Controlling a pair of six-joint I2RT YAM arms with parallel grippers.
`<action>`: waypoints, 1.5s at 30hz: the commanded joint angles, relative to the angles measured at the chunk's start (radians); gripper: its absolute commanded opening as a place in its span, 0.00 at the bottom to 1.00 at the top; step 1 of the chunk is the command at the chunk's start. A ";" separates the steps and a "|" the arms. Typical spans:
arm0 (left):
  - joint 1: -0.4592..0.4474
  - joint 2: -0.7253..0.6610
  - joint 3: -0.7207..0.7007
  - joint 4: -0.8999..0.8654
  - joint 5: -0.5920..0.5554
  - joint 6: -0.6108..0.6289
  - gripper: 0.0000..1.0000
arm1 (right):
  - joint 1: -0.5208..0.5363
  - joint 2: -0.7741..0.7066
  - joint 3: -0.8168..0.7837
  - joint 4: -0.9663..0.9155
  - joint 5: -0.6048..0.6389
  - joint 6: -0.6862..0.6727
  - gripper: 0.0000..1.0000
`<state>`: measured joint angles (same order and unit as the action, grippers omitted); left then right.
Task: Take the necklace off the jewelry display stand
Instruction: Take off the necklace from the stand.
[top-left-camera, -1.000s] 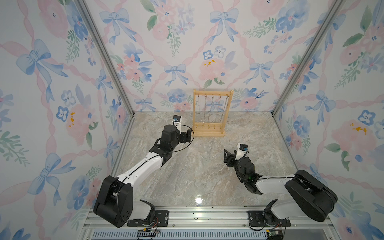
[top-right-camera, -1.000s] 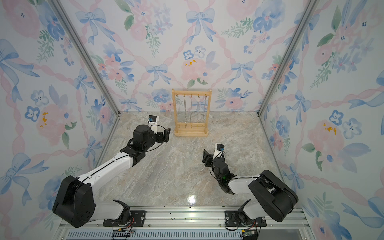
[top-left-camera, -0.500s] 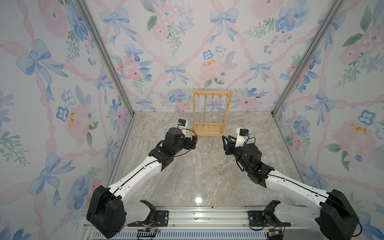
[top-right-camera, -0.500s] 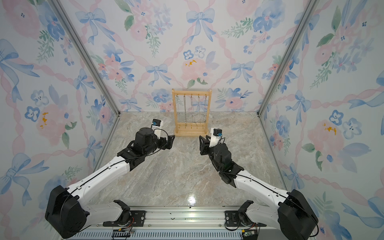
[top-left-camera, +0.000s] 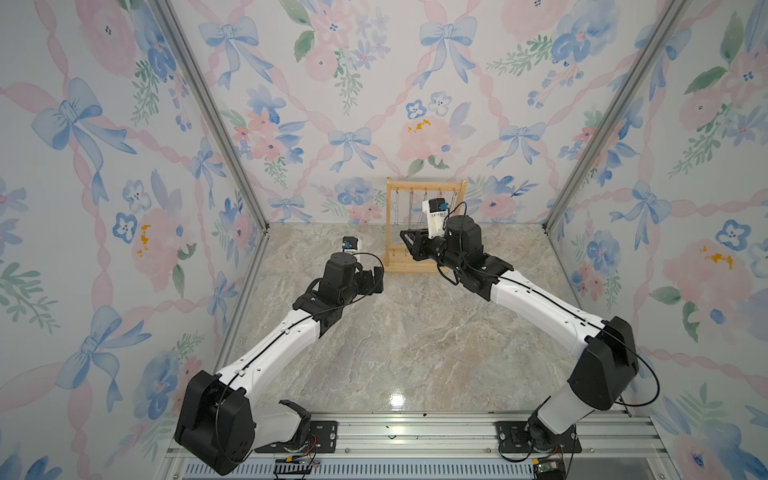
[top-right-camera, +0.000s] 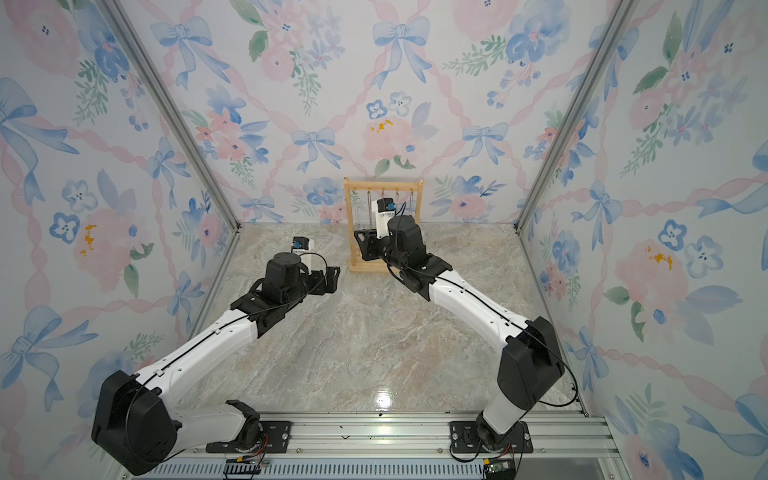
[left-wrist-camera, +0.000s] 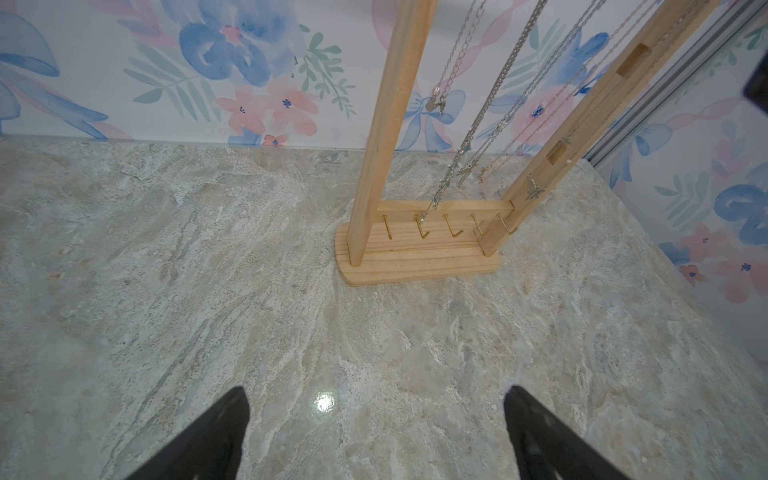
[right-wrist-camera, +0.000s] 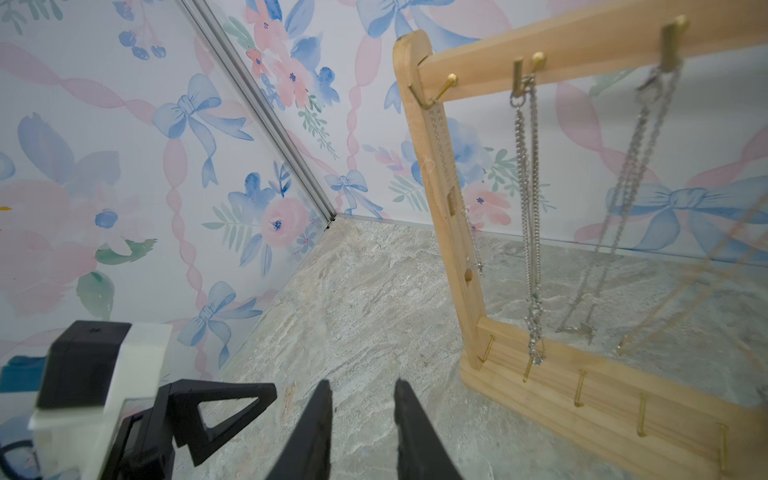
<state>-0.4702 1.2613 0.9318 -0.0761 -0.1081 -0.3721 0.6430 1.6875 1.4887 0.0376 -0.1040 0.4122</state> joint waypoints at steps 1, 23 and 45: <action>0.016 -0.019 0.020 -0.008 -0.011 -0.019 0.98 | -0.032 0.079 0.110 -0.094 -0.052 0.013 0.30; 0.072 -0.026 0.025 -0.006 0.035 -0.028 0.98 | -0.065 0.356 0.492 -0.182 0.031 -0.034 0.34; 0.073 -0.031 0.028 -0.004 0.082 -0.036 0.98 | -0.062 0.481 0.689 -0.219 0.041 -0.062 0.27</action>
<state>-0.4046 1.2507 0.9321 -0.0761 -0.0422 -0.3985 0.5724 2.1483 2.1365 -0.1661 -0.0704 0.3645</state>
